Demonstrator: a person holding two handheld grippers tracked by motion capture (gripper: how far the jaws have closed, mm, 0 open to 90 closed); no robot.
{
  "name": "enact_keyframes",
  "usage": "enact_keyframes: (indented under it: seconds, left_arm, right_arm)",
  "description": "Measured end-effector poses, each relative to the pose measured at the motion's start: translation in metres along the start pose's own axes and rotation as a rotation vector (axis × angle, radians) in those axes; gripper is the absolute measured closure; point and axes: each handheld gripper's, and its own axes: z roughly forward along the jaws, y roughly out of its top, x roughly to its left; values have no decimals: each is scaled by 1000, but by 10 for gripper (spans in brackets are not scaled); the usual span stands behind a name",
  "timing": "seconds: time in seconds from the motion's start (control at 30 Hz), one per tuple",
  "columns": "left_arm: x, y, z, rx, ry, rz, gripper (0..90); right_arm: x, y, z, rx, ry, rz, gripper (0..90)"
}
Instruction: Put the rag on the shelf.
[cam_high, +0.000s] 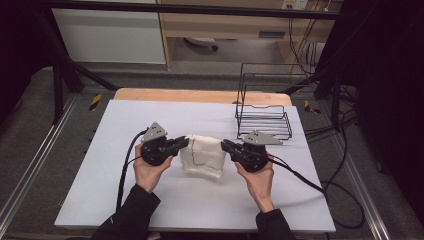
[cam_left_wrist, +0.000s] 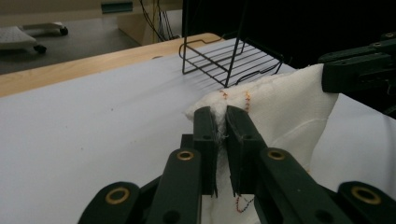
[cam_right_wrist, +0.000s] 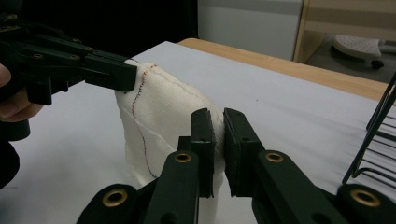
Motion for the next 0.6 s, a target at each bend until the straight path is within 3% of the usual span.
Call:
enact_keyframes:
  seconds: [0.6]
  left_arm:
    - [-21, 26, -2, -96, 10, 44, 827]
  right_arm:
    - [-1, 21, -28, -71, -36, -54, 833]
